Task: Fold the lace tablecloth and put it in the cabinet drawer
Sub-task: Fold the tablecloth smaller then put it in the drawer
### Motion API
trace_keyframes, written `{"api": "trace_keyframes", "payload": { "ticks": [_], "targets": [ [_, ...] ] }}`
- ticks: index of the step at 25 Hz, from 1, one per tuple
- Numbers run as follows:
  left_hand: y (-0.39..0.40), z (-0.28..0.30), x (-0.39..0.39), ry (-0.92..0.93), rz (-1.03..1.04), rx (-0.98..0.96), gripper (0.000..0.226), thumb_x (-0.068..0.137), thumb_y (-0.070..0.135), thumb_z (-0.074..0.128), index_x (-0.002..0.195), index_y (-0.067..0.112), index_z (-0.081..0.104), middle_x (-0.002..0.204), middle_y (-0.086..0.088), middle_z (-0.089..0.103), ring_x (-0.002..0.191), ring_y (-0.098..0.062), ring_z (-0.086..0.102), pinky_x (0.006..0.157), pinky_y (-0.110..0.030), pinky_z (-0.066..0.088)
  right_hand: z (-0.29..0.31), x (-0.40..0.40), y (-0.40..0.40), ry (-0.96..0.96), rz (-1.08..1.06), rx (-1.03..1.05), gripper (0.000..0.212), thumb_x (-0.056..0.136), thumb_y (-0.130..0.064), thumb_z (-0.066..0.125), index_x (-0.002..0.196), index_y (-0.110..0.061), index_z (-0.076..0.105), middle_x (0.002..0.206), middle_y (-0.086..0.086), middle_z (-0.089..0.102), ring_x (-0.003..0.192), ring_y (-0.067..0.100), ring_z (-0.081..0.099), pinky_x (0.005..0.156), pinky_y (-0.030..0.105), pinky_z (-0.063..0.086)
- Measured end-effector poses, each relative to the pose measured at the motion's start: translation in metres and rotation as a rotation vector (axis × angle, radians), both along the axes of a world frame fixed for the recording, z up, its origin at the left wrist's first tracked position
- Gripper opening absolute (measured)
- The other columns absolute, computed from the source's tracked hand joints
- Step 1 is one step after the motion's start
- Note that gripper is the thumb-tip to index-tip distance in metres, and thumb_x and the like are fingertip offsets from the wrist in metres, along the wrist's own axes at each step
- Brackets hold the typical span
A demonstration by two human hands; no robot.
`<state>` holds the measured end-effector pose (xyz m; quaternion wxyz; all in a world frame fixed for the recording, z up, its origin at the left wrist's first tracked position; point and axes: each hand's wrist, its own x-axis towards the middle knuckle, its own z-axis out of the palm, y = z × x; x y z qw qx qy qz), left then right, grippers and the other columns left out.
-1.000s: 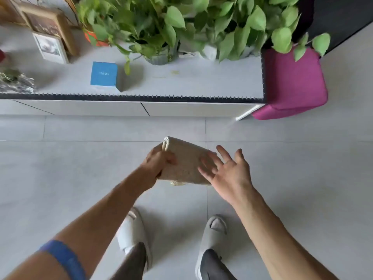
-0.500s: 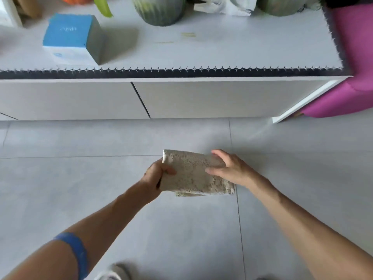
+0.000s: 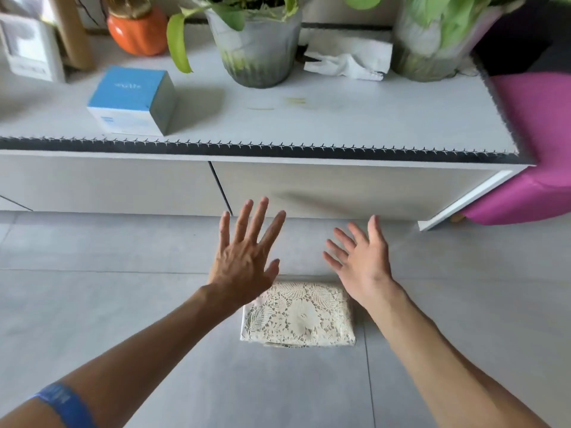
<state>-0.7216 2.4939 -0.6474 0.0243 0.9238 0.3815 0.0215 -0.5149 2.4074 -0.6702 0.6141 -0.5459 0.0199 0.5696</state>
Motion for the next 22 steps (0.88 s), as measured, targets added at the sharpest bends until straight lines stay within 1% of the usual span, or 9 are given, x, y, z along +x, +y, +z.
{"api": "trace_keyframes", "payload": {
  "ticks": [1, 3, 6, 10, 12, 14, 16, 19, 22],
  "targets": [
    [0.011, 0.013, 0.009, -0.045, -0.020, 0.077, 0.086, 0.082, 0.042, 0.053, 0.154, 0.026, 0.010, 0.164, -0.009, -0.001, 0.150, -0.030, -0.002, 0.118, -0.058, 0.002, 0.005, 0.008, 0.012, 0.179, -0.124, 0.049, 0.084, 0.082, -0.079, 0.040, 0.146, -0.026, 0.037, 0.145, 0.006, 0.049, 0.129, 0.028, 0.050, 0.103, 0.046, 0.043],
    [0.024, 0.030, 0.020, -0.077, -0.060, 0.174, 0.087, 0.080, 0.034, 0.060, 0.154, 0.024, 0.015, 0.164, -0.009, 0.004, 0.150, -0.032, 0.003, 0.118, -0.059, 0.006, 0.010, 0.017, 0.030, 0.353, -0.254, 0.113, 0.086, 0.086, -0.076, 0.033, 0.151, -0.021, 0.027, 0.153, 0.012, 0.038, 0.140, 0.034, 0.038, 0.111, 0.051, 0.035],
    [0.020, 0.037, 0.019, -0.005, -0.065, 0.190, 0.090, 0.079, 0.029, 0.064, 0.154, 0.023, 0.014, 0.163, -0.009, 0.001, 0.150, -0.032, 0.001, 0.118, -0.059, 0.004, 0.005, 0.012, 0.046, 0.401, -0.345, 0.080, 0.090, 0.087, -0.077, 0.028, 0.155, -0.020, 0.015, 0.161, 0.012, 0.022, 0.147, 0.032, 0.025, 0.118, 0.054, 0.022],
    [0.019, 0.038, -0.006, 0.028, -0.066, 0.208, 0.093, 0.075, 0.026, 0.067, 0.154, 0.022, 0.017, 0.163, -0.010, 0.005, 0.150, -0.031, 0.001, 0.117, -0.059, 0.005, -0.007, 0.026, 0.048, 0.411, -0.450, 0.134, 0.091, 0.080, -0.084, 0.027, 0.149, -0.024, 0.031, 0.159, 0.006, 0.028, 0.149, 0.023, 0.022, 0.118, 0.057, 0.007],
    [0.019, 0.041, -0.018, 0.014, -0.058, 0.225, 0.094, 0.075, 0.024, 0.068, 0.154, 0.022, 0.018, 0.163, -0.011, 0.007, 0.150, -0.031, 0.003, 0.117, -0.060, 0.006, -0.016, 0.029, 0.043, 0.382, -0.431, 0.109, 0.085, 0.078, -0.085, 0.029, 0.130, -0.021, 0.049, 0.149, 0.005, 0.043, 0.138, 0.019, 0.040, 0.116, 0.056, 0.014],
    [0.015, 0.044, -0.025, -0.024, -0.033, 0.224, 0.093, 0.075, 0.022, 0.068, 0.154, 0.022, 0.019, 0.163, -0.012, 0.009, 0.150, -0.033, 0.005, 0.117, -0.061, 0.008, -0.023, 0.031, 0.040, 0.336, -0.421, 0.077, 0.073, 0.077, -0.085, 0.030, 0.105, -0.021, 0.053, 0.125, 0.003, 0.059, 0.110, 0.016, 0.056, 0.109, 0.053, 0.024],
    [0.011, 0.048, -0.026, -0.035, -0.033, 0.220, 0.092, 0.075, 0.022, 0.067, 0.154, 0.022, 0.019, 0.163, -0.013, 0.010, 0.149, -0.033, 0.006, 0.117, -0.061, 0.009, -0.021, 0.032, 0.036, 0.314, -0.391, 0.057, 0.073, 0.077, -0.085, 0.029, 0.105, -0.021, 0.051, 0.108, 0.003, 0.060, 0.092, 0.016, 0.054, 0.103, 0.049, 0.029],
    [0.005, 0.055, -0.024, -0.041, -0.046, 0.229, 0.094, 0.074, 0.022, 0.069, 0.154, 0.022, 0.018, 0.162, -0.014, 0.010, 0.149, -0.034, 0.008, 0.117, -0.060, 0.009, -0.017, 0.037, 0.035, 0.295, -0.335, 0.061, 0.080, 0.075, -0.086, 0.029, 0.118, -0.022, 0.047, 0.120, 0.007, 0.057, 0.092, 0.016, 0.051, 0.100, 0.044, 0.029],
    [0.014, 0.065, -0.018, -0.066, -0.042, 0.253, 0.094, 0.075, 0.023, 0.067, 0.154, 0.022, 0.017, 0.162, -0.014, 0.010, 0.149, -0.034, 0.009, 0.118, -0.060, 0.008, -0.014, 0.036, 0.035, 0.275, -0.327, 0.026, 0.079, 0.073, -0.087, 0.033, 0.110, -0.020, 0.053, 0.115, 0.005, 0.060, 0.071, 0.017, 0.040, 0.081, 0.035, 0.035]
  ]
}}
